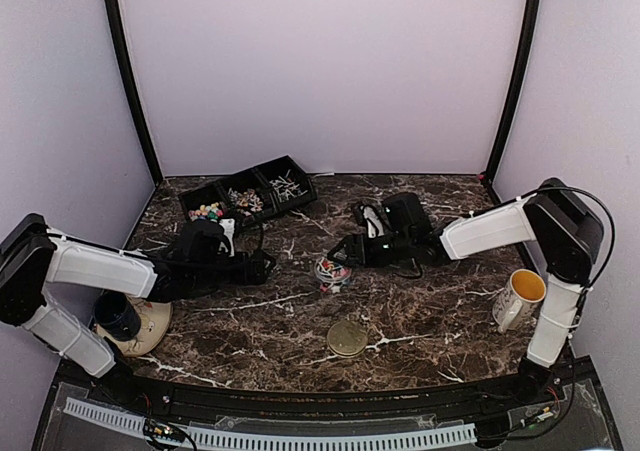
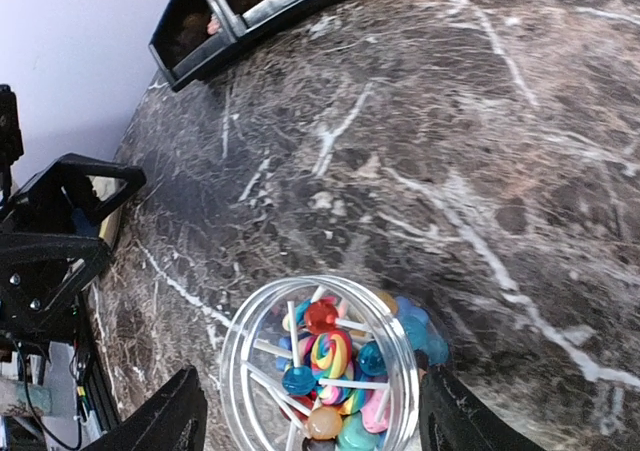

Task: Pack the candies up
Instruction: Move the packing box to the center of the board, then pick up the box lid from the center of the board, then place the box lid on the packing box.

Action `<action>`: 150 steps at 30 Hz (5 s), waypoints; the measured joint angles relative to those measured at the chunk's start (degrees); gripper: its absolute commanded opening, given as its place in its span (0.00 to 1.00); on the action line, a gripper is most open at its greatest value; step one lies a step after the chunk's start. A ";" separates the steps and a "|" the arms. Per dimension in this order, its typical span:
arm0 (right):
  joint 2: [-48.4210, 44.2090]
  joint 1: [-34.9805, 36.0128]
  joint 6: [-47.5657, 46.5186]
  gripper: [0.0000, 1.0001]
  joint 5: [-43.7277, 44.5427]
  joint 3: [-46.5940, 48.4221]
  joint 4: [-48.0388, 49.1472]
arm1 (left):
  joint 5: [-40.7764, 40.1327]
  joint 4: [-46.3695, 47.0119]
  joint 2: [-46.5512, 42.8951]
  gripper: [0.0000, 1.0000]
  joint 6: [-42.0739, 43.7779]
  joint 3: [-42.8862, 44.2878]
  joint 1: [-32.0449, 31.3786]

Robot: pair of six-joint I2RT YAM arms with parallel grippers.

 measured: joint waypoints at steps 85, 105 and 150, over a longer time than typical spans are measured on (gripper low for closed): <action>-8.17 23.76 -45.59 0.92 17.66 -8.24 -20.74 | 3.28 11.58 -1.66 0.99 0.59 -6.34 0.00; -7.63 23.76 -44.74 0.79 17.66 -7.23 -22.10 | 4.63 12.52 -0.15 0.98 0.57 -6.34 0.00; 4.09 12.87 -51.21 0.80 18.45 24.09 -34.67 | 21.73 61.99 28.83 0.98 6.60 -11.58 0.00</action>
